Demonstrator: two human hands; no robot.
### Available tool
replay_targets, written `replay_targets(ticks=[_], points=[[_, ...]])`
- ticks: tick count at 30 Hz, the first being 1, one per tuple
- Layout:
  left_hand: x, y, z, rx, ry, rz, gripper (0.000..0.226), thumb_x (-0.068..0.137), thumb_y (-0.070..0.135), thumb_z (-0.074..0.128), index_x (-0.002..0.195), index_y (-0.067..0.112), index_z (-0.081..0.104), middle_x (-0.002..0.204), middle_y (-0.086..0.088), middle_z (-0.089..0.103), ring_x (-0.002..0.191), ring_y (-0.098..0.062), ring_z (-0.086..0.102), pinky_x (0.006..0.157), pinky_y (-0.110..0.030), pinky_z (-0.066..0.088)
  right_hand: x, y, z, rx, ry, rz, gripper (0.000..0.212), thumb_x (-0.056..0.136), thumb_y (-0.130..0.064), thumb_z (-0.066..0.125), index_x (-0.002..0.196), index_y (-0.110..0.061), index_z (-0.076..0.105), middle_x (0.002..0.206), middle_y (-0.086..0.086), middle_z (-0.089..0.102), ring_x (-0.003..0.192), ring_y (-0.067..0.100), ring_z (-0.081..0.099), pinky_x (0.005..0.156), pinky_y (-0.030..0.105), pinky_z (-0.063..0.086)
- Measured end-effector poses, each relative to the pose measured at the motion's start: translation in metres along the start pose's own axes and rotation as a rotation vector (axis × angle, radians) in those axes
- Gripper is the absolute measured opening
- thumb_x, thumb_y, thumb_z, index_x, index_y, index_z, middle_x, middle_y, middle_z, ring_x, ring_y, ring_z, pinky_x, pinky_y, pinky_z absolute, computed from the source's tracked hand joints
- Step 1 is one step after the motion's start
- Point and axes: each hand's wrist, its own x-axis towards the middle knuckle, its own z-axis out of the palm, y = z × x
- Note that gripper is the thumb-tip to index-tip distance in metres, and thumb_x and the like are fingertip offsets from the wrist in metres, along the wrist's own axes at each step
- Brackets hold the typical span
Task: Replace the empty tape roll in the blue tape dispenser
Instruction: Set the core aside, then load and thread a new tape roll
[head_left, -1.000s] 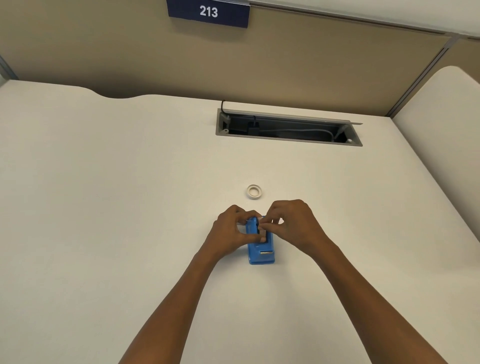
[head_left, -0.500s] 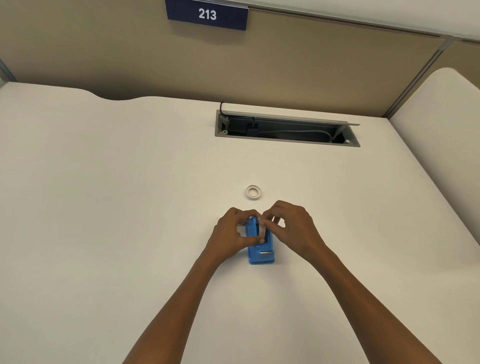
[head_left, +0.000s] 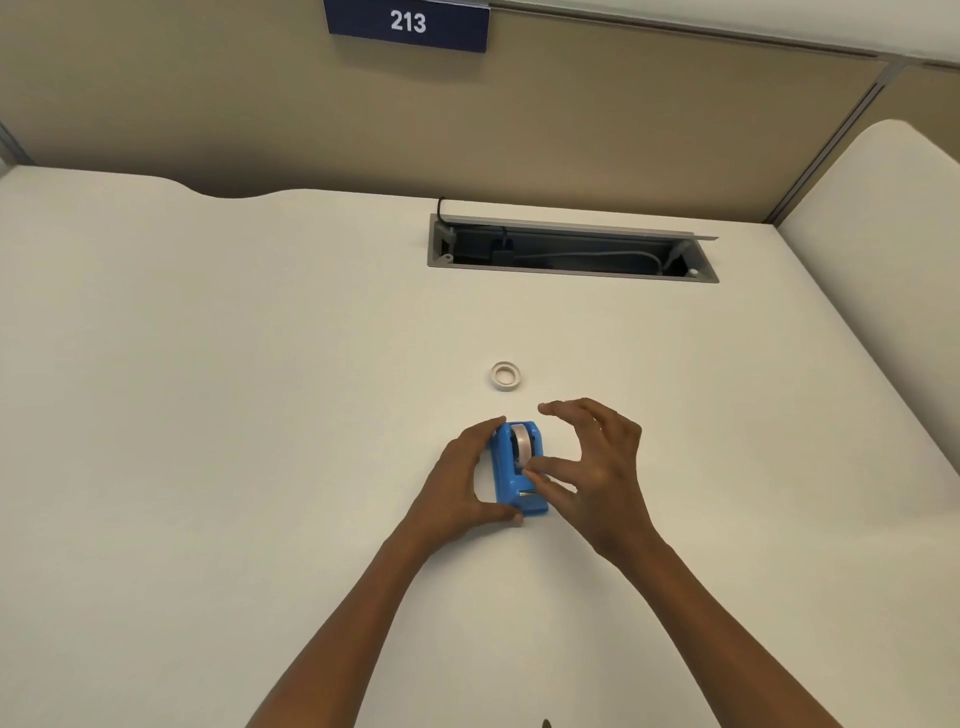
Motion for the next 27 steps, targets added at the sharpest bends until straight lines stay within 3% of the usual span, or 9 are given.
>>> replay_targets(ticks=[8,13,19,27], points=[[0.003,-0.001,-0.001,0.05,-0.002,-0.026,0.102,0.048,0.046,0.086,0.119,0.067,0.016,0.119,0.047,0.026,0.107,0.028,0.031,0.085,-0.007,0.03,-0.013,-0.006,-0.002,-0.133,0.148,-0.112,0.015,0.082,-0.025,0.068,0.067,-0.024,0.068,0.13,0.003,0.055,0.12,0.027,0.047,0.088,0.044,0.03],[0.004,-0.002,-0.001,0.067,0.005,-0.03,0.101,0.048,0.048,0.085,0.12,0.066,0.016,0.118,0.049,0.027,0.107,0.029,0.03,0.083,-0.005,0.03,-0.02,-0.01,-0.001,-0.229,0.21,-0.146,0.025,0.089,-0.027,0.058,0.066,-0.024,0.066,0.129,0.002,0.055,0.12,0.027,0.047,0.088,0.044,0.028],[0.006,-0.005,0.0,0.047,0.005,-0.014,0.101,0.05,0.049,0.084,0.132,0.046,0.026,0.123,0.036,0.033,0.11,0.018,0.036,0.09,-0.011,0.032,-0.031,-0.014,0.001,-0.298,0.225,-0.142,0.028,0.091,-0.025,0.052,0.068,-0.023,0.069,0.118,0.005,0.069,0.118,0.026,0.047,0.087,0.044,0.027],[0.006,-0.003,-0.001,0.034,0.004,0.002,0.099,0.051,0.043,0.086,0.133,0.04,0.03,0.125,0.027,0.038,0.113,0.001,0.042,0.091,-0.016,0.035,-0.038,-0.016,0.009,-0.333,0.248,-0.154,0.019,0.086,-0.022,0.06,0.069,-0.022,0.067,0.119,0.0,0.068,0.12,0.023,0.047,0.088,0.045,0.027]])
